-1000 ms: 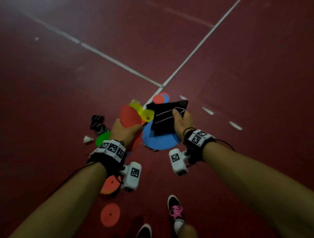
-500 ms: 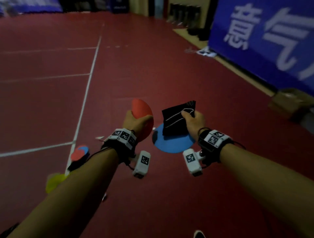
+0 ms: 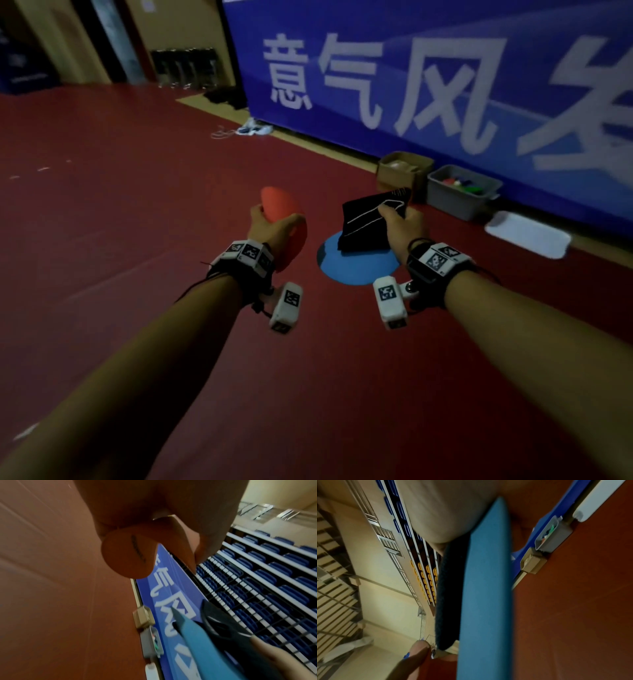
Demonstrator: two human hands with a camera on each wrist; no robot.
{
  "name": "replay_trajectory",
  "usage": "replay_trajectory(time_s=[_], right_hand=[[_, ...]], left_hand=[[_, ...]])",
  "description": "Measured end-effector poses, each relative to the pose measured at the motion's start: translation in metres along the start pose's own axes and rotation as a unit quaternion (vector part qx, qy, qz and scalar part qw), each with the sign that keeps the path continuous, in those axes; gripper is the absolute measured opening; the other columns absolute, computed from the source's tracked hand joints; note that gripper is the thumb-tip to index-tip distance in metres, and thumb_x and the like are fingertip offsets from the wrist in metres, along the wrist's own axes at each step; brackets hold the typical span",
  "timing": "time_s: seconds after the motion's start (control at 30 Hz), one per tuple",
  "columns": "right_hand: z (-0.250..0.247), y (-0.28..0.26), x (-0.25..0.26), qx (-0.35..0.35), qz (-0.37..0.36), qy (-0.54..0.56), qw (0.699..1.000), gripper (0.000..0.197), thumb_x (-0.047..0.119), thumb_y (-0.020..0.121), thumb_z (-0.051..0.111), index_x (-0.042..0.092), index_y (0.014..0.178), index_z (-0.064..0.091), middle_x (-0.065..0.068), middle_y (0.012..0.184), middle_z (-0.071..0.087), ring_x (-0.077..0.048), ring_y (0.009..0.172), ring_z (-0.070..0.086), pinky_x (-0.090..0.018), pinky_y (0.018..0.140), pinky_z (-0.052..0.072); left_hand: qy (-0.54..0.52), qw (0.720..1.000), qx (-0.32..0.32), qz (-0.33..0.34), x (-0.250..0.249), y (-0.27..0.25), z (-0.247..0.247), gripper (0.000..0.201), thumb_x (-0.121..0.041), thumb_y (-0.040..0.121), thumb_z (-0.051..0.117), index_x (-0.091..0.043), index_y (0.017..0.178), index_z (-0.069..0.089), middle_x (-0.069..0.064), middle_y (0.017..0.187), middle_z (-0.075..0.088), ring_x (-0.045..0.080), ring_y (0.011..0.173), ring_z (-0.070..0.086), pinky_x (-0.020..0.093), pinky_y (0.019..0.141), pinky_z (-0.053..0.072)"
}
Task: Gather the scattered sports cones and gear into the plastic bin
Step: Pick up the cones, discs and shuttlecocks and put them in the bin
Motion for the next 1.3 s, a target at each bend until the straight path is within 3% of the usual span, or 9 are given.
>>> replay_trajectory(time_s=[0.1, 0.2, 0.37, 0.6, 0.67, 0.87, 1.03, 1.2, 1.3], right_hand=[[-0.051, 0.050, -0.003, -0.026, -0.004, 0.008, 1.000, 0.013, 0.025, 0.089, 0.063, 0.012, 0.089, 0.064, -0.002, 0.084, 0.066, -0.028, 0.088, 0.066, -0.039, 0.081, 0.053], [-0.090, 0.101, -0.013, -0.053, 0.001, 0.007, 0.999, 0.011, 0.022, 0.089, 0.063, 0.012, 0.087, 0.064, -0.004, 0.085, 0.067, -0.028, 0.088, 0.066, -0.041, 0.082, 0.053], [-0.128, 0.197, -0.041, -0.100, 0.017, 0.004, 0.995, 0.018, 0.022, 0.091, 0.062, 0.005, 0.094, 0.067, -0.010, 0.092, 0.069, -0.023, 0.082, 0.066, -0.028, 0.071, 0.047], [-0.120, 0.359, -0.056, -0.130, 0.022, -0.038, 0.991, 0.027, 0.024, 0.092, 0.062, 0.000, 0.104, 0.068, -0.010, 0.095, 0.067, -0.021, 0.084, 0.062, -0.024, 0.069, 0.045], [-0.117, 0.413, -0.050, -0.148, 0.029, -0.040, 0.988, 0.028, 0.025, 0.092, 0.062, 0.000, 0.105, 0.067, -0.008, 0.093, 0.066, -0.021, 0.084, 0.062, -0.023, 0.069, 0.044], [-0.126, 0.544, -0.047, -0.175, 0.046, -0.071, 0.981, 0.025, 0.033, 0.089, 0.064, 0.011, 0.098, 0.070, -0.005, 0.094, 0.070, -0.022, 0.088, 0.066, -0.029, 0.080, 0.049], [-0.148, 0.662, -0.066, -0.195, 0.068, -0.102, 0.973, 0.029, 0.043, 0.083, 0.066, 0.016, 0.094, 0.070, -0.003, 0.093, 0.072, -0.023, 0.089, 0.067, -0.039, 0.089, 0.053], [-0.158, 0.789, -0.085, -0.169, 0.060, -0.107, 0.978, 0.028, 0.041, 0.083, 0.068, 0.016, 0.095, 0.070, -0.002, 0.093, 0.071, -0.020, 0.088, 0.067, -0.035, 0.085, 0.054], [-0.165, 0.878, -0.090, -0.147, 0.046, -0.110, 0.982, 0.024, 0.035, 0.085, 0.068, 0.012, 0.093, 0.069, -0.003, 0.089, 0.071, -0.020, 0.085, 0.067, -0.028, 0.076, 0.051]], left_hand=[[-0.001, 1.000, 0.029, -0.008, -0.012, 0.031, 0.077, 0.079, -0.036, 0.084, 0.070, -0.018, 0.146, 0.024, 0.010, 0.118, 0.049, 0.023, 0.084, 0.053, 0.027, 0.054, 0.039], [-0.005, 0.998, 0.065, -0.009, -0.025, 0.064, 0.146, 0.078, -0.036, 0.085, 0.070, -0.017, 0.146, 0.025, 0.015, 0.126, 0.051, 0.028, 0.093, 0.053, 0.034, 0.066, 0.043], [0.007, 0.991, 0.135, -0.002, -0.041, 0.137, 0.259, 0.078, -0.038, 0.085, 0.069, -0.020, 0.146, 0.024, 0.011, 0.123, 0.049, 0.030, 0.097, 0.054, 0.036, 0.075, 0.043], [0.003, 0.979, 0.204, -0.001, -0.064, 0.280, 0.385, 0.082, -0.041, 0.080, 0.073, -0.022, 0.145, 0.026, 0.014, 0.129, 0.051, 0.034, 0.102, 0.058, 0.046, 0.081, 0.052], [0.025, 0.977, 0.213, 0.004, -0.080, 0.329, 0.414, 0.082, -0.041, 0.081, 0.072, -0.021, 0.146, 0.026, 0.013, 0.131, 0.050, 0.032, 0.101, 0.055, 0.041, 0.079, 0.048], [0.072, 0.968, 0.240, 0.004, -0.124, 0.448, 0.499, 0.084, -0.042, 0.081, 0.072, -0.021, 0.147, 0.025, 0.015, 0.134, 0.050, 0.037, 0.111, 0.055, 0.046, 0.089, 0.049], [0.078, 0.958, 0.277, 0.014, -0.150, 0.526, 0.587, 0.082, -0.039, 0.082, 0.072, -0.019, 0.147, 0.026, 0.013, 0.132, 0.050, 0.035, 0.109, 0.056, 0.041, 0.081, 0.048], [0.082, 0.959, 0.271, 0.011, -0.171, 0.616, 0.675, 0.083, -0.038, 0.080, 0.075, -0.018, 0.145, 0.028, 0.008, 0.125, 0.048, 0.032, 0.108, 0.053, 0.042, 0.087, 0.048], [0.099, 0.960, 0.263, 0.006, -0.193, 0.676, 0.727, 0.087, -0.042, 0.067, 0.083, -0.016, 0.137, 0.037, 0.005, 0.119, 0.053, 0.028, 0.103, 0.057, 0.044, 0.089, 0.051]])
Point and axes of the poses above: each hand's wrist, its own y-axis towards the middle knuckle, its own z-axis out of the palm, x = y × z, the point moved 9 cm from there along y, towards the middle knuckle
